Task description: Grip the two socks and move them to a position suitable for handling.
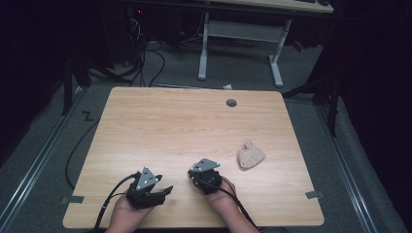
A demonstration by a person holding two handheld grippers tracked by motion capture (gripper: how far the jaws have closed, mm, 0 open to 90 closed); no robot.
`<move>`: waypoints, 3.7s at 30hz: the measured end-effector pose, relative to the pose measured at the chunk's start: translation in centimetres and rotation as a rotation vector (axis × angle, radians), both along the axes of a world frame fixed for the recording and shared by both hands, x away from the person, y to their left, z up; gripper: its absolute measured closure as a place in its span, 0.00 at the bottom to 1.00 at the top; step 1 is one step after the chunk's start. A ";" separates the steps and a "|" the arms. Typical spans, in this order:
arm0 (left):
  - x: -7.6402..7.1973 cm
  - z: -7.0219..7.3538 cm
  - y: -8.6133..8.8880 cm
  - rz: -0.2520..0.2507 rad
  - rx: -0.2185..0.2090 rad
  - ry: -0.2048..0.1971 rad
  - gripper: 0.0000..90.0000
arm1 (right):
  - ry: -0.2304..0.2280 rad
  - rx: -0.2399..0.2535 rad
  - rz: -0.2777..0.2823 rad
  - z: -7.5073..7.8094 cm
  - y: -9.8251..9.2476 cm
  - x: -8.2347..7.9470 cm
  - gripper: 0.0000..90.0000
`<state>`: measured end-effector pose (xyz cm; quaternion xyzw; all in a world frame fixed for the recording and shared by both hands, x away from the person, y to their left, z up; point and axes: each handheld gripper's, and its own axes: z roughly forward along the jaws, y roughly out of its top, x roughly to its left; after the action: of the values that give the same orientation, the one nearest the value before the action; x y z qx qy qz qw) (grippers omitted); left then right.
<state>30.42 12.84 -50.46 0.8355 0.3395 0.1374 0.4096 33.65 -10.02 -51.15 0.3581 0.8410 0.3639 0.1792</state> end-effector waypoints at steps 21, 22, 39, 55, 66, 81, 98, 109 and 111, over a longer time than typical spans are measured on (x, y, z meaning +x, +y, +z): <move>0.4 0.3 -1.6 -0.006 -0.054 0.021 0.54 | 0.000 0.000 -0.025 -0.2 -1.4 -0.7 0.98; 0.4 0.3 -1.8 -0.014 -0.058 0.023 0.55 | -0.002 0.023 -0.028 0.1 -1.6 -0.8 0.98; 2.4 -2.0 -10.0 -0.150 0.091 -0.009 0.84 | -0.054 0.169 -0.123 1.5 -5.1 -1.9 0.98; 3.4 -1.9 -8.5 -0.118 0.143 -0.007 0.85 | -0.090 0.094 -0.295 1.2 -10.3 -2.6 0.92; 3.4 -1.9 -6.7 -0.068 0.139 0.005 0.85 | -0.179 0.054 -0.227 1.9 -8.1 -3.2 0.91; 4.5 -2.1 -4.2 0.005 0.130 0.005 0.85 | 0.056 -0.010 -0.186 -1.4 -6.8 1.1 0.99; 8.8 -2.0 -3.2 0.163 0.079 -0.060 0.75 | -0.032 0.069 -0.223 1.5 -9.9 3.1 0.88; 5.8 1.4 0.8 0.140 0.073 -0.076 0.64 | -0.070 0.062 -0.356 1.9 -15.8 1.0 0.79; 4.9 1.1 2.1 0.152 0.061 -0.058 0.63 | -0.069 0.062 -0.368 1.9 -16.0 0.9 0.77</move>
<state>35.29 14.93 -49.35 0.8150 0.3859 0.2024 0.3820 34.54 -26.01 -49.27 0.4983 0.7432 0.3628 0.2603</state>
